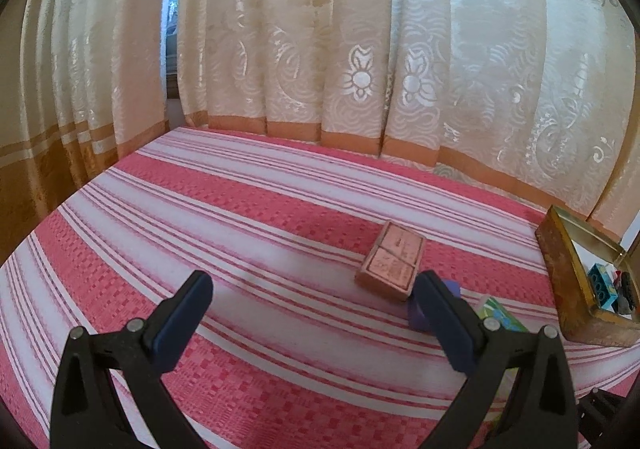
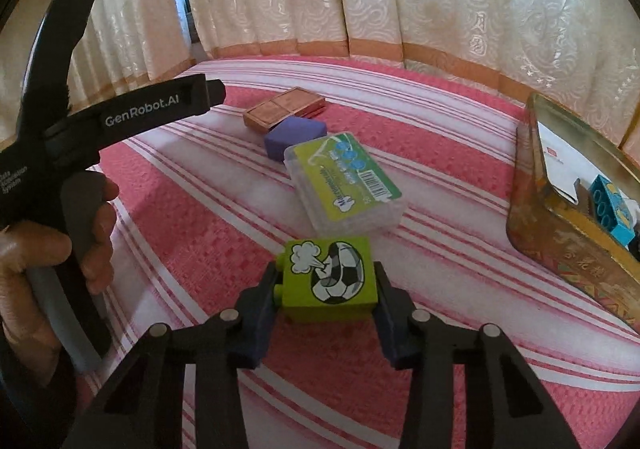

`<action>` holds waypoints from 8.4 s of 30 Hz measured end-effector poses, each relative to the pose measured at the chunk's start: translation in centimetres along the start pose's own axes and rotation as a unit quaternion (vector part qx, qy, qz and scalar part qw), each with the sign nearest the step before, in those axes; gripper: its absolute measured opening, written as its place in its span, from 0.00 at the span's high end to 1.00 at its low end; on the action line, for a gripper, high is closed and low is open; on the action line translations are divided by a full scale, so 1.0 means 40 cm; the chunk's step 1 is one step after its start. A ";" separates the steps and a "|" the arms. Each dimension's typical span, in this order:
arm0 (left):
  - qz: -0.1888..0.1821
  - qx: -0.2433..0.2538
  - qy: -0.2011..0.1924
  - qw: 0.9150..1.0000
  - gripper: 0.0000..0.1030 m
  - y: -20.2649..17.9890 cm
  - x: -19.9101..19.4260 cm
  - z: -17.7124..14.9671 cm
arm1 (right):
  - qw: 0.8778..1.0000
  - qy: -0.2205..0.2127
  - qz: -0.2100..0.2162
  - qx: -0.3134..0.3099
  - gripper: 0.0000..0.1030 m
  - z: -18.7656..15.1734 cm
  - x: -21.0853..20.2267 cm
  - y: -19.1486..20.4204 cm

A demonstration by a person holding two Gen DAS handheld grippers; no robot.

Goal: Organize rigid objects
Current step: 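Grasp the green soccer-print block with the right tool while the left tool grasps the clear green-labelled case, then carry the clear case into the tin with the left tool while the right tool carries the green block there, then open the left tool to drop the clear case while the right tool releases the green block, then withdraw both open tools from the tin toward the purple cube and brown box, then grasp the purple cube with the right tool while the left tool grasps the brown box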

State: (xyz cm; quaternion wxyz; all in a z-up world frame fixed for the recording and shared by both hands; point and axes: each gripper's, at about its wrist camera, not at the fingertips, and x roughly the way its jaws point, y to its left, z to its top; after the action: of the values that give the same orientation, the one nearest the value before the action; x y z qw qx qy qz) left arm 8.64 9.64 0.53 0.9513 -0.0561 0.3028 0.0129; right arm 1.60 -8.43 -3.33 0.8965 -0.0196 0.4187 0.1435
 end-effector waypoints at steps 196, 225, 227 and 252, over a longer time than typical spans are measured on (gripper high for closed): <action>-0.088 0.106 -0.059 0.989 0.00 -0.463 -0.064 -0.083 | 0.864 -0.362 -0.272 0.221 0.11 -0.106 -0.363 -0.446; -0.031 0.082 -0.051 0.995 0.00 -0.208 -0.005 -0.012 | 0.916 -0.314 -0.182 0.171 0.11 0.040 -0.192 -0.165; -0.021 0.082 -0.049 0.995 0.00 -0.187 0.006 -0.003 | 0.923 -0.303 -0.175 0.161 0.11 0.057 -0.171 -0.145; 0.114 -0.051 0.061 0.990 0.00 0.110 0.167 0.070 | 0.997 -0.063 -0.036 0.036 0.19 0.220 0.131 0.045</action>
State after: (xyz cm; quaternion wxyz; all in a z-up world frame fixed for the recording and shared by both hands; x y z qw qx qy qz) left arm 15.46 14.27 -1.49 0.9191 -0.0705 0.3640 0.1332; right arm 10.85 -4.08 -1.45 0.9257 0.0064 0.3655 0.0967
